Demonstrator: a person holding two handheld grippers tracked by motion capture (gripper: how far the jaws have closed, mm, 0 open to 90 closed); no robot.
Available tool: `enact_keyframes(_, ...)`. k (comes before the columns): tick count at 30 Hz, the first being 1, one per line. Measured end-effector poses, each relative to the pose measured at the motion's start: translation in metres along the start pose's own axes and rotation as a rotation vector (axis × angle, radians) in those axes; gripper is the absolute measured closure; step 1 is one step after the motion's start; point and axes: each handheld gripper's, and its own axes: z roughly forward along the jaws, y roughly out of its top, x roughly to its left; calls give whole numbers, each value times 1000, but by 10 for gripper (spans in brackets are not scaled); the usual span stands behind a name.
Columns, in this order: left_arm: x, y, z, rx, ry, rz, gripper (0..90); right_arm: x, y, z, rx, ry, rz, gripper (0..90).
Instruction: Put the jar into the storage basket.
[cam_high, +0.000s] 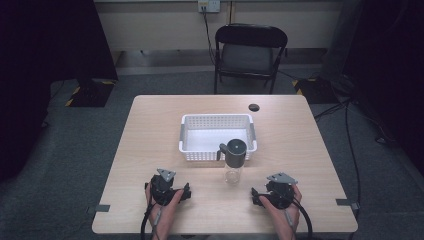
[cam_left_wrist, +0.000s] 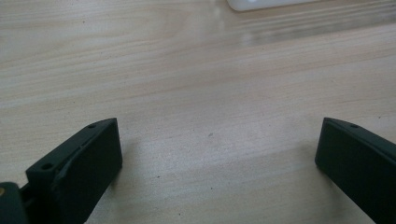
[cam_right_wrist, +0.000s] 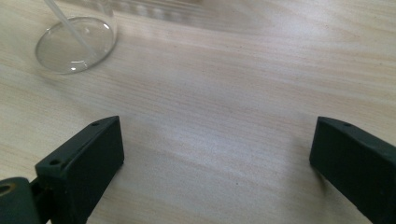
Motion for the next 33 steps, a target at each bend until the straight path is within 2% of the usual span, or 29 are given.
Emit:
enact_keyframes(27,0,0,0,1,0,0,0,1,1,0,2,-6,4,25)
enact_keyframes(33,0,0,0,1,0,0,0,1,0,-3,-23,4,-5,44)
